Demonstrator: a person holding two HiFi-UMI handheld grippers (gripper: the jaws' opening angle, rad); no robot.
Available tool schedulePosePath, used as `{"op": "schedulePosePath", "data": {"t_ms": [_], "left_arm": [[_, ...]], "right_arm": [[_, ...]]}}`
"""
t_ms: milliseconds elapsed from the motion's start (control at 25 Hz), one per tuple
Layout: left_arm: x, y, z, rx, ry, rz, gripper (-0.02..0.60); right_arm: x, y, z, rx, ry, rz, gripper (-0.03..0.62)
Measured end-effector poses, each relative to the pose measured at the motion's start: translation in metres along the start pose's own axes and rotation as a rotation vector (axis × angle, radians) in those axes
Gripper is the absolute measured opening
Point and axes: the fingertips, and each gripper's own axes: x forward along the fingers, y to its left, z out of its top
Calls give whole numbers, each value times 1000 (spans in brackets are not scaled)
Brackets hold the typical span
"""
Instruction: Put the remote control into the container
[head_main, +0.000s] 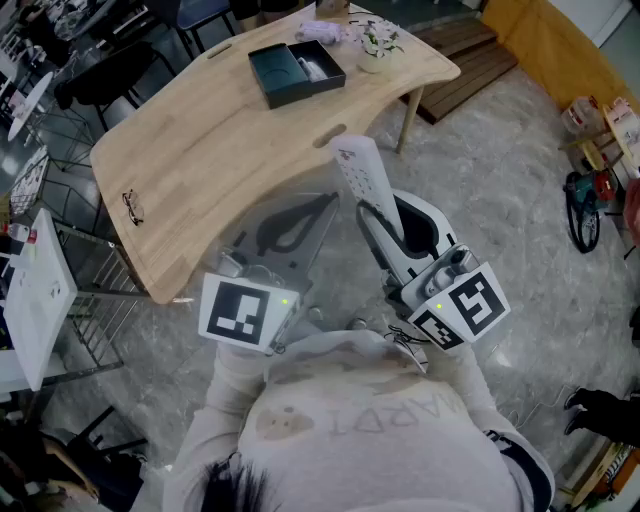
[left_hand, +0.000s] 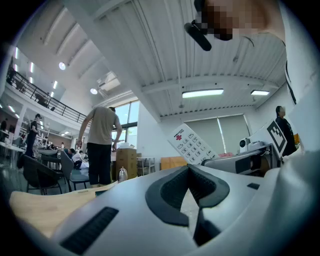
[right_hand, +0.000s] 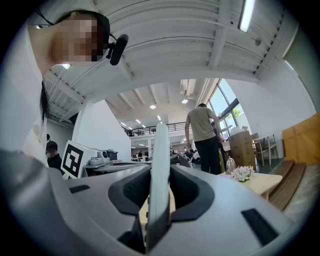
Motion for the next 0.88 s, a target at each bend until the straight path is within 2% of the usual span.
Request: {"op": "schedulePosePath", "data": {"t_ms": [400, 640, 880], "left_arm": [[-11, 5, 4, 13, -8, 13, 0], [-20, 24, 2, 29, 0, 28, 0], [-21, 53, -6, 33, -19, 21, 0]], "right_arm": [[3, 12, 2, -9, 3, 12, 103], [20, 18, 0, 104, -27, 33, 103], [33, 22, -8, 135, -39, 18, 103]]}}
